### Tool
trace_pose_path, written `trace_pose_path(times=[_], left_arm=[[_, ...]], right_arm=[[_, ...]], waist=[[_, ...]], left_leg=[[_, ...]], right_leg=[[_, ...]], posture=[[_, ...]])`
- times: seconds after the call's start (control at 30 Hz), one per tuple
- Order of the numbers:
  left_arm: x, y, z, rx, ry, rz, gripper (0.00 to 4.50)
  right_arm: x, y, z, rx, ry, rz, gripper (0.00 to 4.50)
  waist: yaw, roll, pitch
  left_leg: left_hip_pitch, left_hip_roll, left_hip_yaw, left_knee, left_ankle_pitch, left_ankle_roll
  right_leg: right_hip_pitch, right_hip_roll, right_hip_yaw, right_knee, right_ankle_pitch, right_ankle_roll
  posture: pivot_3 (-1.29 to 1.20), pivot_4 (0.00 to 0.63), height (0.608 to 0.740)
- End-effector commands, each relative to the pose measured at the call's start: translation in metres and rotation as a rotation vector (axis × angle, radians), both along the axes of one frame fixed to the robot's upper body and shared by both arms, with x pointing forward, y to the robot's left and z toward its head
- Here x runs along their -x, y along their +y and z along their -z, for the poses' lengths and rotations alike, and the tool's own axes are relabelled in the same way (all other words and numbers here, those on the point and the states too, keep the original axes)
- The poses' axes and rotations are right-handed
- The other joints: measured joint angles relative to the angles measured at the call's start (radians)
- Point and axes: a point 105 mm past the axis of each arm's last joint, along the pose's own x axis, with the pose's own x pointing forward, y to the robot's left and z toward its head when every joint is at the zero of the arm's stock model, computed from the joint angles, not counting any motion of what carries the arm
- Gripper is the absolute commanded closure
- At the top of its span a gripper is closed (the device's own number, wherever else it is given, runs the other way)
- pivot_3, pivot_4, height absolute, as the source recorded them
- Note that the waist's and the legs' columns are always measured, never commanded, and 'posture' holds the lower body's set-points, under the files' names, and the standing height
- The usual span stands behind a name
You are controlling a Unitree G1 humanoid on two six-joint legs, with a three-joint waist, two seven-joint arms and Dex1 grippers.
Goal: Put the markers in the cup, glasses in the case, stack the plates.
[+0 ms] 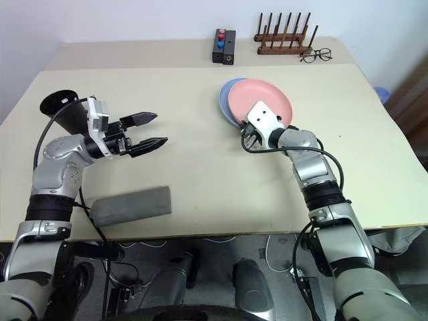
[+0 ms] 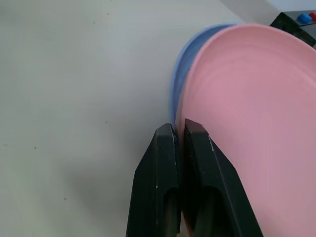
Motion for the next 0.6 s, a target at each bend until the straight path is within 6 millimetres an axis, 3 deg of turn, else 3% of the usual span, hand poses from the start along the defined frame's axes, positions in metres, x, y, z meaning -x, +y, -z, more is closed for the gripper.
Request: trace_pose_path(times=[0.03, 0.23, 0.27, 0.47, 0.6], left_arm=[[0.003, -0.001, -0.018, 0.019, -0.055, -0.001, 0.00], [0.003, -0.012, -0.029, 0.019, -0.068, 0.007, 0.00], [0.004, -0.015, -0.031, 0.019, -0.071, 0.014, 0.00], [0.014, -0.022, -0.033, 0.012, -0.035, 0.081, 0.00], [0.023, -0.027, -0.032, 0.003, 0.001, 0.135, 0.00]], right_arm=[[-0.001, 0.015, -0.036, -0.114, -0.073, -0.065, 3.51], [0.000, 0.018, -0.054, -0.141, -0.140, -0.074, 0.50], [0.002, 0.015, -0.054, -0.144, -0.141, -0.074, 0.18], [0.006, -0.018, -0.053, -0.164, -0.090, 0.004, 0.18], [0.018, -0.050, -0.040, -0.142, 0.031, 0.058, 0.18]], waist=[[-0.002, 0.000, 0.000], [0.009, 0.000, 0.000], [0.010, 0.000, 0.000], [0.012, 0.000, 0.000], [0.011, 0.000, 0.000]], left_leg=[[0.000, 0.000, 0.000, 0.000, 0.000, 0.000], [0.000, 0.000, 0.000, 0.000, 0.000, 0.000], [0.000, 0.000, 0.000, 0.000, 0.000, 0.000], [0.000, -0.001, 0.000, 0.000, 0.000, 0.000], [0.000, -0.001, 0.000, 0.000, 0.000, 0.000]], right_leg=[[0.000, 0.000, 0.000, 0.000, 0.000, 0.000], [0.000, 0.000, 0.000, 0.000, 0.000, 0.000], [0.000, 0.000, 0.000, 0.000, 0.000, 0.000], [0.000, 0.000, 0.000, 0.000, 0.000, 0.000], [0.000, -0.001, 0.000, 0.000, 0.000, 0.000]], posture=[[0.00, 0.150, 0.737], [0.00, 0.150, 0.737], [0.00, 0.150, 0.737], [0.00, 0.150, 0.737], [0.00, 0.150, 0.737]])
